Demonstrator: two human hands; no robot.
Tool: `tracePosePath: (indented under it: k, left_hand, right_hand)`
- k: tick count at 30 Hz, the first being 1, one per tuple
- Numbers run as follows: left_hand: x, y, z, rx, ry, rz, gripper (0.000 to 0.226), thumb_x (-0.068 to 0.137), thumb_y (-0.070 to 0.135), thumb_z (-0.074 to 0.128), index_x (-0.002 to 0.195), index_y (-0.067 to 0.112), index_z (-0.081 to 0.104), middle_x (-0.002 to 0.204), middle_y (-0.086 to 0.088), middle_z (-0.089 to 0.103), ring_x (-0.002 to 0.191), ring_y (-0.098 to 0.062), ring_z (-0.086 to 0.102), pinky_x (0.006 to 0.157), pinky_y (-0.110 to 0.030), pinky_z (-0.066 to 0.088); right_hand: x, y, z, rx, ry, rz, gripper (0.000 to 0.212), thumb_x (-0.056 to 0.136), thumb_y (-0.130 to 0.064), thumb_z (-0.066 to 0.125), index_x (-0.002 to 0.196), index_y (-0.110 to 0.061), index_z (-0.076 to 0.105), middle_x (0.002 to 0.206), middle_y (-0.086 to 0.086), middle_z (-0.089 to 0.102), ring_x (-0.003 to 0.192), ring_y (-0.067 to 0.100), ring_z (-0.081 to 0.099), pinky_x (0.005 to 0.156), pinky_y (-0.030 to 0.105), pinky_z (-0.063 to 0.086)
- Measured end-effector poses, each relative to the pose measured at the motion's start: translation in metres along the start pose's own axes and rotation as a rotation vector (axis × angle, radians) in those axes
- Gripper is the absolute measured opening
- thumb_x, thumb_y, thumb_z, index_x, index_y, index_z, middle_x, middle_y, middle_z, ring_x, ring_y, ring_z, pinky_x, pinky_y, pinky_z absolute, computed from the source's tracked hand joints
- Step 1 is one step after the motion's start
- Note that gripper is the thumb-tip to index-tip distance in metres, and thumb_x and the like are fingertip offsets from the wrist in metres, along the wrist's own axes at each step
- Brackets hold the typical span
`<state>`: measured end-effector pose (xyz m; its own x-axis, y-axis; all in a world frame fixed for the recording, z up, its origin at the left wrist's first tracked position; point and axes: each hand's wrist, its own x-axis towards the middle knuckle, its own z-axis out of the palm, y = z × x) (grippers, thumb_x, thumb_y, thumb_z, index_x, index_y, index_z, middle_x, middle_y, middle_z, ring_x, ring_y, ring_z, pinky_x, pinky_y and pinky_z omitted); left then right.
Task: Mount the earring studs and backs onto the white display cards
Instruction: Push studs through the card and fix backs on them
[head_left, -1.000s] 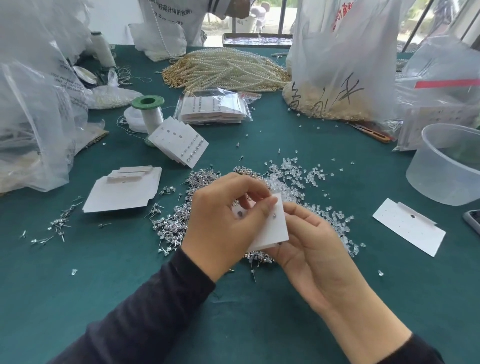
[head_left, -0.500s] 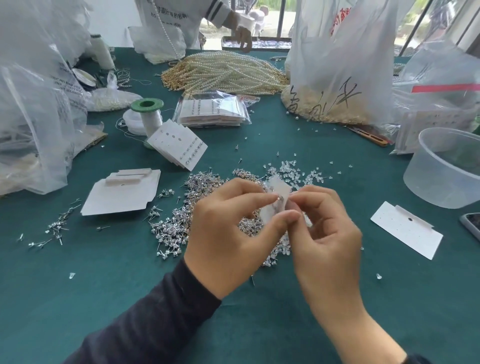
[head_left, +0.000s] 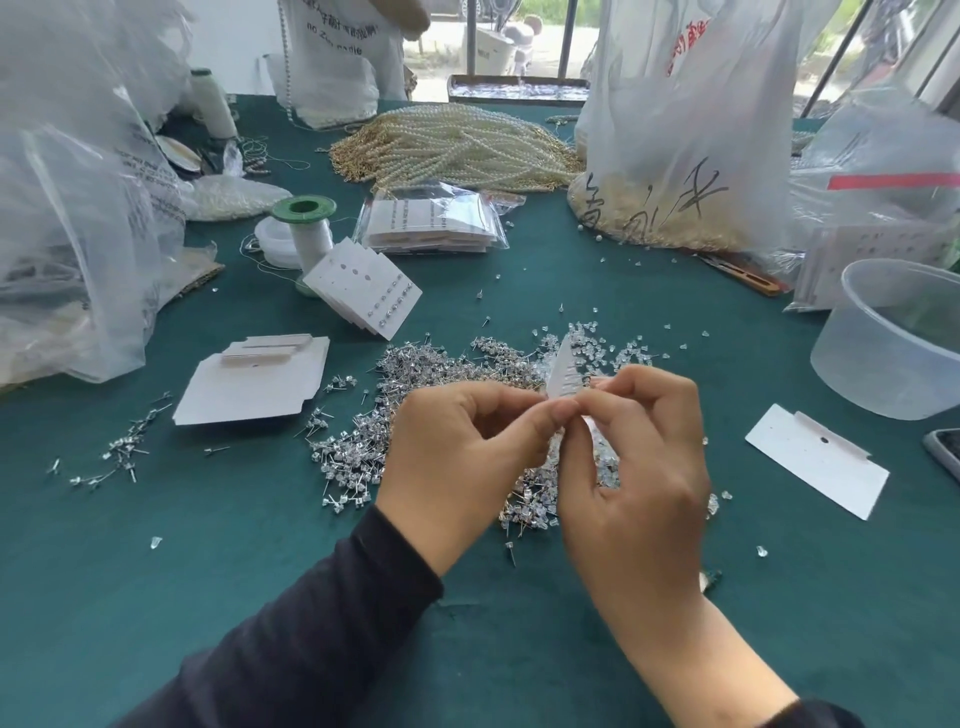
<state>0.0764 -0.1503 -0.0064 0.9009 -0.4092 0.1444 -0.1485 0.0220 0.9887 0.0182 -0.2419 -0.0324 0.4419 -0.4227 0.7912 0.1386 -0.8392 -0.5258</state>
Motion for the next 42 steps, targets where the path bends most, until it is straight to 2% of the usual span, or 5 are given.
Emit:
tracePosePath:
  k: [4,15,20,25,42]
  left_hand:
    - [0.000,0.001,0.000,-0.026,-0.115,-0.023,0.026,0.065,0.034,0.066,0.069,0.009,0.072,0.058,-0.001,0.069,0.055,-0.014,0.066,0.055,-0.026,0.057]
    - [0.013,-0.013,-0.010,-0.142,-0.055,-0.276,0.024,0.088,0.006,0.054,0.065,0.001,0.062,0.051,-0.003,0.065,0.042,-0.011,0.058,0.042,-0.018,0.048]
    - [0.018,-0.013,-0.015,-0.179,0.060,-0.312,0.022,0.087,0.007,0.056,0.068,0.001,0.064,0.054,-0.006,0.066,0.041,-0.013,0.057,0.040,-0.018,0.047]
    - [0.021,-0.014,-0.019,-0.181,0.095,-0.317,0.020,0.088,0.009,0.055,0.073,-0.001,0.065,0.058,-0.008,0.067,0.043,-0.013,0.056,0.040,-0.019,0.048]
    - [0.020,-0.019,-0.016,-0.083,0.063,-0.279,0.026,0.088,0.011,0.056,0.065,0.006,0.066,0.056,-0.005,0.067,0.042,-0.013,0.055,0.040,-0.019,0.046]
  right_hand:
    - [-0.002,0.001,0.001,0.015,-0.032,0.023,0.010,0.083,0.001,0.055,0.083,0.005,0.065,0.093,0.008,0.046,0.087,0.004,0.045,0.082,0.004,0.034]
    - [0.031,0.023,-0.020,0.355,-0.229,0.302,0.023,0.086,-0.001,0.056,0.100,-0.015,0.067,0.095,-0.001,0.068,0.089,0.006,0.064,0.075,0.017,0.051]
    - [0.051,0.071,-0.040,-0.243,-0.499,0.450,0.017,0.083,-0.009,0.062,0.090,-0.020,0.073,0.090,0.002,0.068,0.074,0.009,0.058,0.071,0.019,0.039]
    - [0.043,0.072,-0.029,-0.354,-0.700,0.401,0.015,0.083,-0.017,0.064,0.094,-0.018,0.074,0.093,0.002,0.062,0.079,0.016,0.055,0.074,0.021,0.036]
    - [0.045,0.068,-0.036,-0.143,-0.537,0.466,0.012,0.080,-0.014,0.061,0.071,-0.022,0.065,0.067,-0.008,0.065,0.063,0.006,0.058,0.055,0.015,0.043]
